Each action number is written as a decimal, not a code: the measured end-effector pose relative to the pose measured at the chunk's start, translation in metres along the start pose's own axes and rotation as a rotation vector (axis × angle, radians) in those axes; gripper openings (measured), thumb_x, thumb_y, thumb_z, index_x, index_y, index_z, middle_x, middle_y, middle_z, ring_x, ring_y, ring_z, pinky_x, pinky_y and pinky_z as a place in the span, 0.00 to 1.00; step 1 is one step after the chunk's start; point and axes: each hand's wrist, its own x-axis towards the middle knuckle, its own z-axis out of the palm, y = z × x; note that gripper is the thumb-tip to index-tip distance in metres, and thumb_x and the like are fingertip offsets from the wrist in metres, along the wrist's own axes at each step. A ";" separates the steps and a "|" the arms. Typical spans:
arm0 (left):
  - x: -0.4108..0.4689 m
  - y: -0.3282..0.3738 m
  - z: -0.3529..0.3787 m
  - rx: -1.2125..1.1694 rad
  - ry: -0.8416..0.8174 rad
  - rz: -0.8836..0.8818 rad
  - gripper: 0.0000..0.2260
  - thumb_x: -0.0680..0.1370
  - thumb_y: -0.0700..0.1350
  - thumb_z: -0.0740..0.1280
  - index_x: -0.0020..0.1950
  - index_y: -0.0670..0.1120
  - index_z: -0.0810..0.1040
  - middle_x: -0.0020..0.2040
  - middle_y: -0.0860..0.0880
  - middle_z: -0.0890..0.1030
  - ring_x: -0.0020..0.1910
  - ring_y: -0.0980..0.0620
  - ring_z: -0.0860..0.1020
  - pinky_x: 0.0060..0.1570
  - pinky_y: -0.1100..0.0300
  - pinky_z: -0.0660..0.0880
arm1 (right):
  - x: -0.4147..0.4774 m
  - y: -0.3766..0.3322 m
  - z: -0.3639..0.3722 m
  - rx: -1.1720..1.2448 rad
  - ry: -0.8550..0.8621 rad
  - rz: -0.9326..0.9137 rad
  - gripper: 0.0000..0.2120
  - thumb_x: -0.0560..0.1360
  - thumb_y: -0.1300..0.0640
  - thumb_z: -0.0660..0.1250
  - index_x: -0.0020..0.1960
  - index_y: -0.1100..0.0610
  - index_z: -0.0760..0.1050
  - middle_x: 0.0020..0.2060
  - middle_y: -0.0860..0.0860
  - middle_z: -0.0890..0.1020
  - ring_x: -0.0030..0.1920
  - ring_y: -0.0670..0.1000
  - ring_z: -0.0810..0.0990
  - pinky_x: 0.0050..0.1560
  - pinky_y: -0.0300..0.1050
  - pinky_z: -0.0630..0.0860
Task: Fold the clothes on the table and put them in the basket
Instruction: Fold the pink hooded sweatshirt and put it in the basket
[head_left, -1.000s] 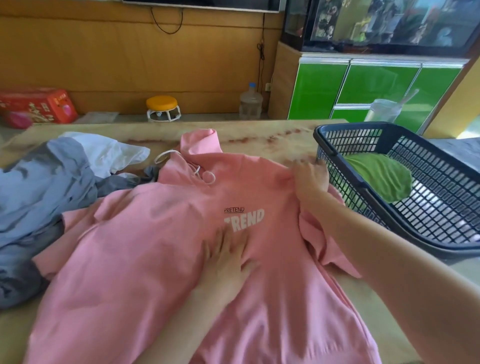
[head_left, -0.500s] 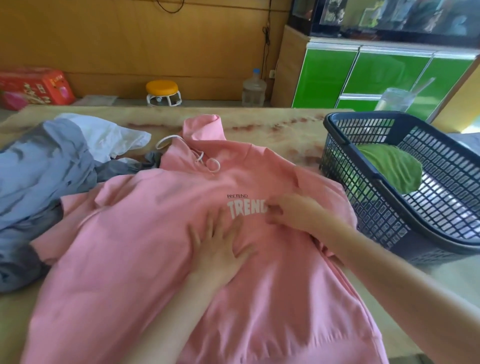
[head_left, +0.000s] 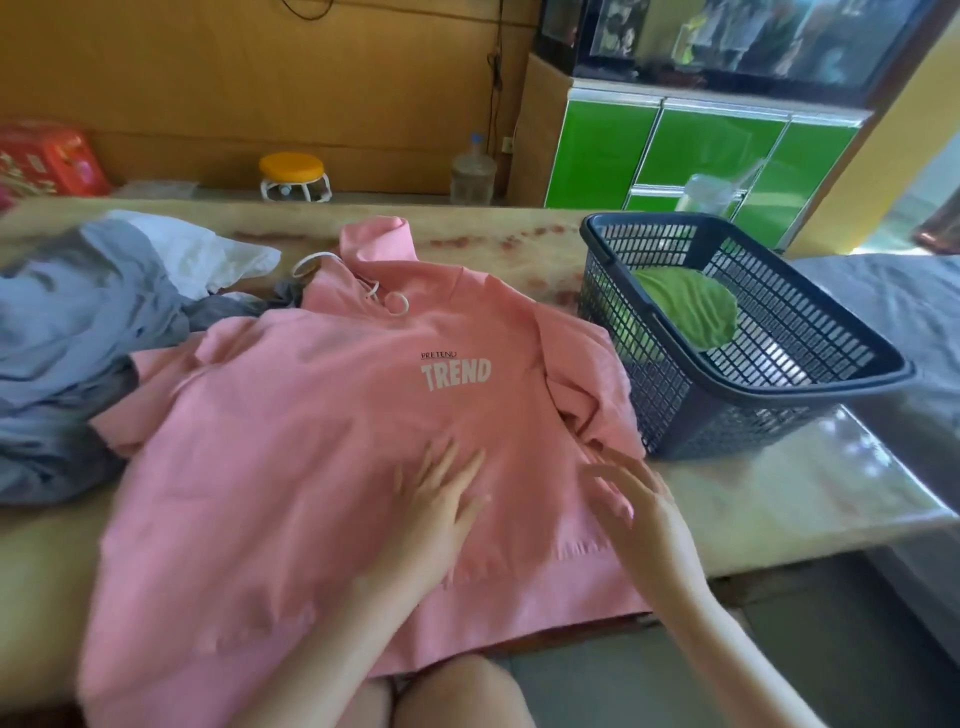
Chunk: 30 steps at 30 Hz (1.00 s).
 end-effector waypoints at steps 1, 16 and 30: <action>-0.009 0.007 0.003 -0.006 -0.018 0.020 0.23 0.82 0.56 0.54 0.76 0.59 0.52 0.78 0.54 0.47 0.77 0.55 0.42 0.73 0.51 0.41 | -0.014 0.006 -0.003 0.072 0.050 0.089 0.13 0.77 0.58 0.66 0.60 0.49 0.77 0.62 0.47 0.76 0.62 0.50 0.73 0.60 0.47 0.71; -0.054 0.043 0.034 0.228 -0.213 0.072 0.41 0.68 0.75 0.45 0.77 0.57 0.43 0.78 0.51 0.43 0.76 0.51 0.36 0.71 0.40 0.36 | -0.068 0.023 -0.025 0.528 0.085 0.456 0.16 0.72 0.61 0.72 0.58 0.51 0.77 0.43 0.51 0.84 0.42 0.49 0.83 0.37 0.34 0.76; -0.058 0.035 0.031 0.351 -0.282 0.140 0.43 0.73 0.58 0.65 0.76 0.59 0.37 0.76 0.53 0.33 0.75 0.44 0.34 0.70 0.36 0.35 | -0.082 0.030 -0.032 0.132 -0.088 0.388 0.09 0.79 0.58 0.62 0.54 0.46 0.75 0.42 0.49 0.80 0.39 0.51 0.81 0.37 0.52 0.81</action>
